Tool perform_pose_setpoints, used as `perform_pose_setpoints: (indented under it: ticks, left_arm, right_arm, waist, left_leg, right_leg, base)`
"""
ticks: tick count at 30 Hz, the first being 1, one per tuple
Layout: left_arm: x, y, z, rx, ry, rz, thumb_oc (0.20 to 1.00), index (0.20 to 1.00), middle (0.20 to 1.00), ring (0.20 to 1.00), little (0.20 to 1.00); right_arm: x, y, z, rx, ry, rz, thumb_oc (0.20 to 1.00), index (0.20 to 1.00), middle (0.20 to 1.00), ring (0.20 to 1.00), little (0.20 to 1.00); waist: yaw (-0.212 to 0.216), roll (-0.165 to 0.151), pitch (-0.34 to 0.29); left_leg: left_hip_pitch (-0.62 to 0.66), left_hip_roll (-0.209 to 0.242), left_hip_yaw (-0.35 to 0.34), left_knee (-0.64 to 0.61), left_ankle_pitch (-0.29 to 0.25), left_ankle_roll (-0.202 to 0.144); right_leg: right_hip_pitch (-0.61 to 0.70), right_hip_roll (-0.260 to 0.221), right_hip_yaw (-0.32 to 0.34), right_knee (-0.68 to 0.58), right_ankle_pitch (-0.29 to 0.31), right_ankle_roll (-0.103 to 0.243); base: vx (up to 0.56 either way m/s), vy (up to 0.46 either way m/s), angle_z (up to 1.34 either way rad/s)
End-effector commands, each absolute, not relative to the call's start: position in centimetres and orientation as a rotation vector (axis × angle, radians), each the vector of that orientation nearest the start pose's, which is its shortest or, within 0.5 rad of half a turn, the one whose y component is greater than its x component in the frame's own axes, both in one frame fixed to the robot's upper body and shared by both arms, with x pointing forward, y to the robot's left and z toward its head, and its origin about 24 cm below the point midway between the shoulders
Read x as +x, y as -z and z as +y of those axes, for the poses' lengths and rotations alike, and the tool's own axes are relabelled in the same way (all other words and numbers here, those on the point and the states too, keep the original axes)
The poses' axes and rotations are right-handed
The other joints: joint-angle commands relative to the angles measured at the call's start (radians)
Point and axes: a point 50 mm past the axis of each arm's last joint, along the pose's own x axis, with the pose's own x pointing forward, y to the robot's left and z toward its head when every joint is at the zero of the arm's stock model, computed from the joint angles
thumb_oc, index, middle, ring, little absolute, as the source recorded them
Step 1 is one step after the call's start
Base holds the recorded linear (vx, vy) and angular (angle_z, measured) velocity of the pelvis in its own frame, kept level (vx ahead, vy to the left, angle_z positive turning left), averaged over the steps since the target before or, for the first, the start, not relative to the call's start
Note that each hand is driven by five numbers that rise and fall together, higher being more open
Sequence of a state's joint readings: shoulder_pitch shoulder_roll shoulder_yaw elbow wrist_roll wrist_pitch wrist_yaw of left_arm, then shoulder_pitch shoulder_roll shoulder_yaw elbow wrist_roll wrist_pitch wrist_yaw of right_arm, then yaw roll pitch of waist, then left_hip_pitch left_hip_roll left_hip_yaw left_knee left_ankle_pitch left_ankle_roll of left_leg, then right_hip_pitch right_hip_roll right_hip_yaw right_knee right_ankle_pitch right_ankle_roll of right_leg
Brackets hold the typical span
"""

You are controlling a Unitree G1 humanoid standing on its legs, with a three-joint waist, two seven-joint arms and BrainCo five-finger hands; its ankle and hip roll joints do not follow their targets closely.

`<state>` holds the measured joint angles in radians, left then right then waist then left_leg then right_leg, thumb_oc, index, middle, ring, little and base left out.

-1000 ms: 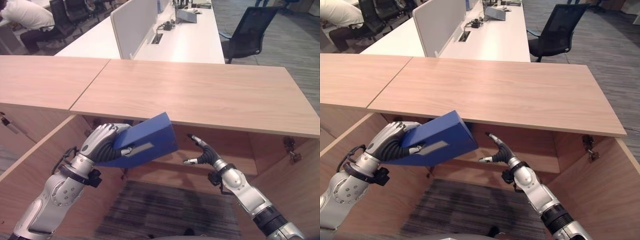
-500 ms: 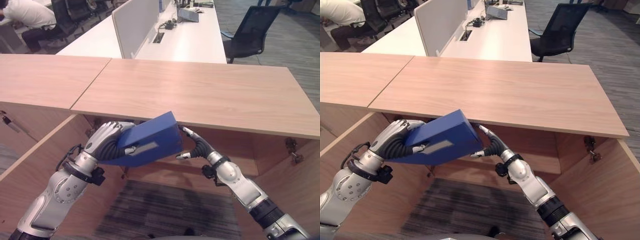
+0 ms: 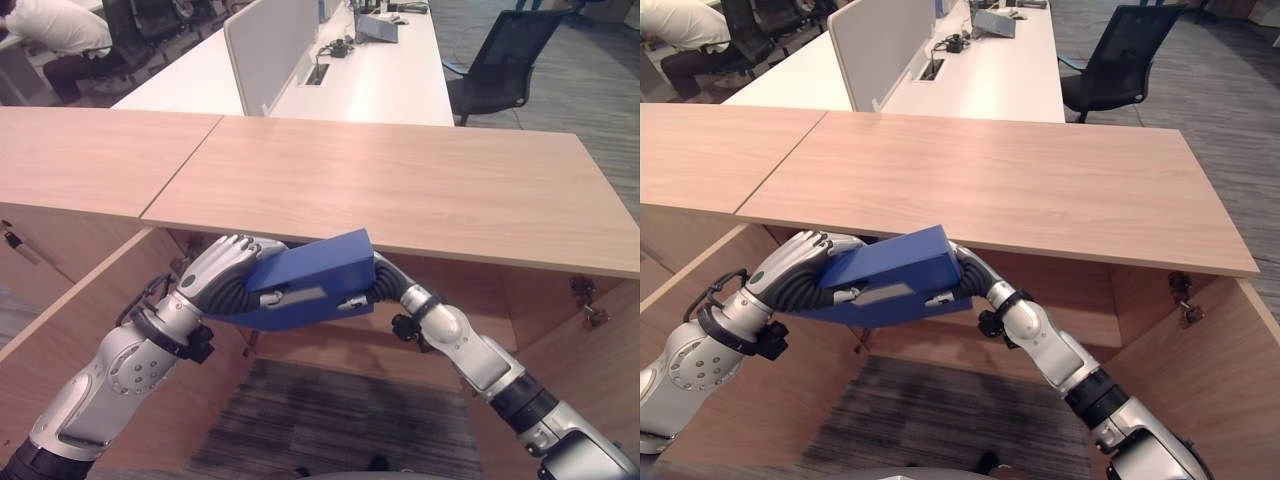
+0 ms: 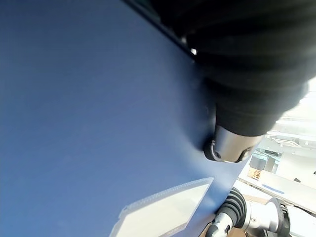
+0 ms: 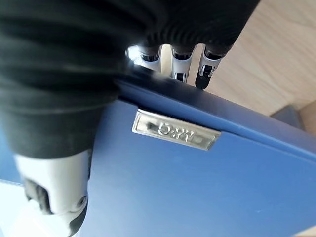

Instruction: Put the empty folder in the office cabinet

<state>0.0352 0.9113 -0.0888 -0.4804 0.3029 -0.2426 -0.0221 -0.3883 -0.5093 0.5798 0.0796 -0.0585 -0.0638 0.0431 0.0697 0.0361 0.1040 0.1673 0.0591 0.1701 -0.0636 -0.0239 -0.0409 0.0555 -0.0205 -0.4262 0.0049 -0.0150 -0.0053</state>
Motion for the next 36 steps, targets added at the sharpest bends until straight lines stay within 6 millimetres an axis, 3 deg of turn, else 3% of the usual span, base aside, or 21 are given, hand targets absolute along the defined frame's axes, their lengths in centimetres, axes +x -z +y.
perform_pose_setpoints:
  ticks: [1, 7, 13, 14, 15, 16, 19, 24, 28, 33, 36]
  left_arm:
    - [19.7, -21.8, 15.5, 1.067, 0.439, -0.968, 0.200, 0.200, 0.200, 0.200, 0.200]
    - [18.7, -24.1, 13.7, 1.013, 0.487, -1.153, 0.200, 0.200, 0.200, 0.200, 0.200]
    - [19.1, -25.3, 12.3, 1.025, 0.461, -1.274, 0.200, 0.200, 0.200, 0.200, 0.200]
    - [19.3, -25.6, 11.6, 1.025, 0.467, -1.315, 0.200, 0.200, 0.200, 0.200, 0.200]
    - [19.3, -25.6, 11.5, 1.025, 0.467, -1.317, 0.200, 0.200, 0.200, 0.200, 0.200]
    - [19.5, -25.7, 11.0, 1.021, 0.476, -1.333, 0.200, 0.200, 0.200, 0.200, 0.200]
    - [19.8, -25.7, 9.7, 0.986, 0.507, -1.370, 0.200, 0.200, 0.200, 0.200, 0.200]
    - [20.5, -25.5, 8.3, 0.909, 0.514, -1.372, 0.200, 0.200, 0.200, 0.200, 0.200]
    - [20.8, -25.0, 8.4, 0.902, 0.517, -1.328, 0.200, 0.200, 0.200, 0.200, 0.200]
    - [21.4, -23.1, 8.9, 0.850, 0.570, -1.177, 0.200, 0.200, 0.200, 0.200, 0.200]
    - [21.7, -22.2, 9.4, 0.822, 0.584, -1.101, 0.200, 0.200, 0.200, 0.200, 0.200]
  right_arm:
    - [27.7, -10.5, -5.2, -0.608, -0.791, -0.393, 1.000, 1.000, 1.000, 1.000, 1.000]
    - [28.2, -10.6, -3.2, -0.698, -0.885, -0.411, 1.000, 1.000, 1.000, 1.000, 1.000]
    - [27.7, -9.7, -1.1, -0.671, -1.038, -0.346, 1.000, 1.000, 1.000, 1.000, 1.000]
    - [27.1, -9.4, -0.4, -0.667, -1.121, -0.324, 0.479, 0.479, 0.479, 0.479, 0.479]
    - [27.2, -9.4, -0.4, -0.667, -1.120, -0.323, 0.401, 0.401, 0.401, 0.401, 0.401]
    - [26.8, -9.2, 0.0, -0.662, -1.163, -0.305, 0.200, 0.200, 0.200, 0.200, 0.200]
    - [26.4, -9.0, 0.8, -0.614, -1.225, -0.279, 0.200, 0.200, 0.200, 0.200, 0.200]
    - [25.7, -7.4, 1.6, -0.332, -1.166, -0.150, 0.200, 0.200, 0.200, 0.200, 0.200]
    - [25.5, -6.0, 1.6, -0.148, -1.100, -0.048, 0.200, 0.200, 0.200, 0.200, 0.200]
    - [23.8, -2.7, 1.6, 0.194, -1.034, 0.197, 0.200, 0.200, 0.200, 0.200, 0.200]
    - [23.3, -1.9, 1.4, 0.250, -1.019, 0.243, 0.200, 0.200, 0.200, 0.200, 0.200]
  waist:
    - [0.007, -0.083, -0.043]
    - [0.016, -0.091, -0.053]
    - [0.021, -0.100, -0.054]
    - [0.022, -0.103, -0.053]
    - [0.023, -0.102, -0.052]
    - [0.022, -0.104, -0.052]
    - [0.021, -0.105, -0.050]
    - [0.016, -0.099, -0.043]
    - [0.013, -0.094, -0.042]
    - [0.008, -0.089, -0.035]
    - [0.008, -0.089, -0.031]
  left_leg:
    - [0.003, 0.010, -0.024, -0.024, -0.022, -0.027]
    - [0.002, 0.010, -0.028, -0.024, -0.022, -0.029]
    - [0.001, 0.011, -0.030, -0.024, -0.019, -0.032]
    - [-0.002, 0.011, -0.033, -0.024, -0.019, -0.033]
    - [-0.003, 0.011, -0.033, -0.024, -0.018, -0.033]
    - [-0.003, 0.011, -0.035, -0.024, -0.018, -0.033]
    - [-0.005, 0.011, -0.036, -0.024, -0.018, -0.034]
    - [-0.008, 0.011, -0.037, -0.024, -0.016, -0.032]
    - [-0.007, 0.011, -0.035, -0.024, -0.016, -0.032]
    - [-0.007, 0.010, -0.033, -0.024, -0.015, -0.034]
    - [-0.008, 0.010, -0.032, -0.024, -0.015, -0.034]
  right_leg:
    - [0.107, -0.081, 0.051, -0.092, -0.002, 0.128]
    - [0.110, -0.080, 0.050, -0.092, -0.001, 0.128]
    - [0.111, -0.079, 0.048, -0.092, -0.002, 0.127]
    - [0.110, -0.079, 0.046, -0.092, -0.002, 0.127]
    - [0.110, -0.079, 0.045, -0.092, -0.002, 0.127]
    - [0.110, -0.079, 0.044, -0.092, -0.002, 0.127]
    - [0.109, -0.080, 0.041, -0.092, -0.002, 0.127]
    - [0.106, -0.082, 0.041, -0.092, -0.001, 0.126]
    - [0.106, -0.083, 0.040, -0.092, 0.000, 0.125]
    - [0.105, -0.084, 0.040, -0.092, 0.002, 0.125]
    - [0.105, -0.084, 0.038, -0.092, 0.003, 0.124]
  base:
    - [0.00, 0.000, 0.00]
    - [0.00, 0.000, 0.00]
    - [0.00, 0.000, 0.00]
    - [0.00, 0.000, 0.00]
    - [0.00, -0.011, 0.06]
    - [0.00, -0.008, 0.05]
    - [0.00, 0.000, 0.00]
    - [0.00, 0.000, 0.00]
    - [0.00, 0.000, 0.00]
    - [0.00, 0.000, 0.00]
    - [0.00, 0.000, 0.00]
